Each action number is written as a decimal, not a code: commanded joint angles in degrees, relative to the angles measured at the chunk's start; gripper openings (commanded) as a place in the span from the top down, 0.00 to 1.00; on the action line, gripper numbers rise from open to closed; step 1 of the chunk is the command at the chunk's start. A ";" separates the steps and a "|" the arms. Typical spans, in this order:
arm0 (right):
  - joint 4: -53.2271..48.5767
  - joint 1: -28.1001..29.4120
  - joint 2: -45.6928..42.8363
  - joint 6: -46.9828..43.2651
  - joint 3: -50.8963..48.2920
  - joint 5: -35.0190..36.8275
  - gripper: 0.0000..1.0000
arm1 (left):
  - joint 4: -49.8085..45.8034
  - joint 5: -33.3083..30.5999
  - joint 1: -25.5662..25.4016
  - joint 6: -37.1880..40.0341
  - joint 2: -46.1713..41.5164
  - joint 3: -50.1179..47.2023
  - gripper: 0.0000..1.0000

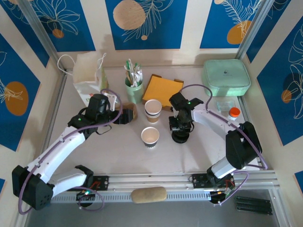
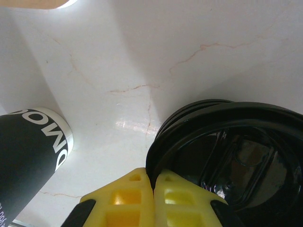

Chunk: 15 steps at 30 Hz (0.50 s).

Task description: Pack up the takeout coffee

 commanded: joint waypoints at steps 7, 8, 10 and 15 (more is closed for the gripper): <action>-2.66 -1.67 -9.64 2.23 5.15 -5.17 1.00 | 2.02 0.77 -0.85 -1.95 0.28 2.33 0.00; -2.48 -1.75 -10.95 2.68 6.07 -6.82 1.00 | 2.61 1.89 -0.86 -2.68 0.12 2.48 0.00; -0.83 -1.79 -13.19 3.60 7.93 -10.94 1.00 | 4.72 4.76 -0.86 -4.35 -0.06 2.56 0.01; 10.04 -2.04 -16.22 8.04 10.79 -26.13 1.00 | 12.75 10.39 -0.84 -14.25 -0.14 2.17 0.01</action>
